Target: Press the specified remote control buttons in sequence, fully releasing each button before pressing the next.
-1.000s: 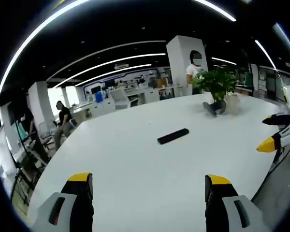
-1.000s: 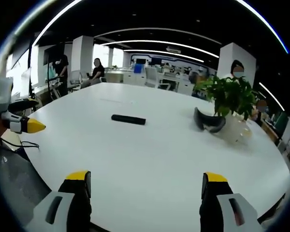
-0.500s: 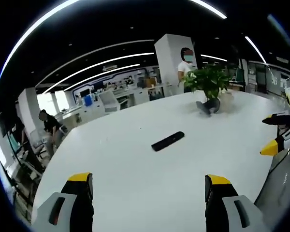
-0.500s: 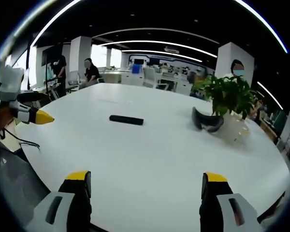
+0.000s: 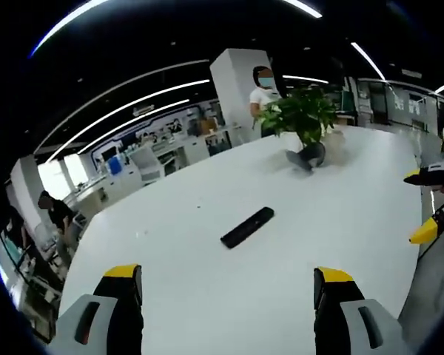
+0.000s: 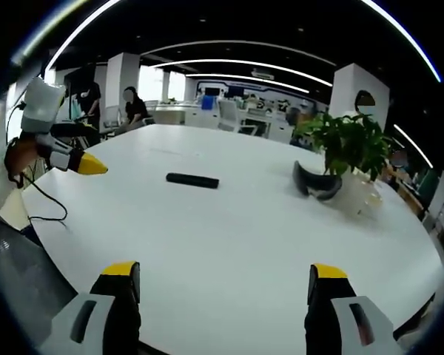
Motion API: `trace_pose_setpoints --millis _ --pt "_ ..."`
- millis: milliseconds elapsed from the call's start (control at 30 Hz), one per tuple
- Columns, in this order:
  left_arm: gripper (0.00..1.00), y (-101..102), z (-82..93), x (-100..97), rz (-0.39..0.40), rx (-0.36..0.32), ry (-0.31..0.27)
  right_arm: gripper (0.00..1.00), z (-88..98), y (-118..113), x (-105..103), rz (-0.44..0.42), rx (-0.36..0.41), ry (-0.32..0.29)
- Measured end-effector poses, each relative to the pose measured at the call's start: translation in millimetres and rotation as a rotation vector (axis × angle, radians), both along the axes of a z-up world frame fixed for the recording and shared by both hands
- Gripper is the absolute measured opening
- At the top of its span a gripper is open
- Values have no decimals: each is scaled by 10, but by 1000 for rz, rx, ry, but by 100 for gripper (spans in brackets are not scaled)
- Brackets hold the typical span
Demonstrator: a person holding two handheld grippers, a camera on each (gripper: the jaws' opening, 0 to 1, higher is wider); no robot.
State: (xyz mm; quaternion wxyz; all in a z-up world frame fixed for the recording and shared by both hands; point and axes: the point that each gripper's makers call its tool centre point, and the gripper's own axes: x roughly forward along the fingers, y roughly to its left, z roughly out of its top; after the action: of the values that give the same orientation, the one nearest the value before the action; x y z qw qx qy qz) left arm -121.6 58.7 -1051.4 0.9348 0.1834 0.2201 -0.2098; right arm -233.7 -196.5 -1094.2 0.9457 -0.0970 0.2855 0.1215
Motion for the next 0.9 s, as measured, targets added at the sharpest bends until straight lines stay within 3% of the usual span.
trace_pose_setpoints --millis 167,333,467,600,900 --pt "100 -88 -49 151 -38 10 28 93 -15 -29 0 -12 -6 7" --pt "100 -144 -133 322 -84 75 46 92 -31 -43 -4 -17 -13 13" --pt "100 -200 -189 469 -109 73 73 92 -50 -40 -8 -14 -20 22" --pt "90 -238 -251 588 -138 109 88 91 -61 -42 -11 -12 -24 27" --pt "89 -421 -476 862 -232 169 151 90 -92 -44 -4 -11 -32 45"
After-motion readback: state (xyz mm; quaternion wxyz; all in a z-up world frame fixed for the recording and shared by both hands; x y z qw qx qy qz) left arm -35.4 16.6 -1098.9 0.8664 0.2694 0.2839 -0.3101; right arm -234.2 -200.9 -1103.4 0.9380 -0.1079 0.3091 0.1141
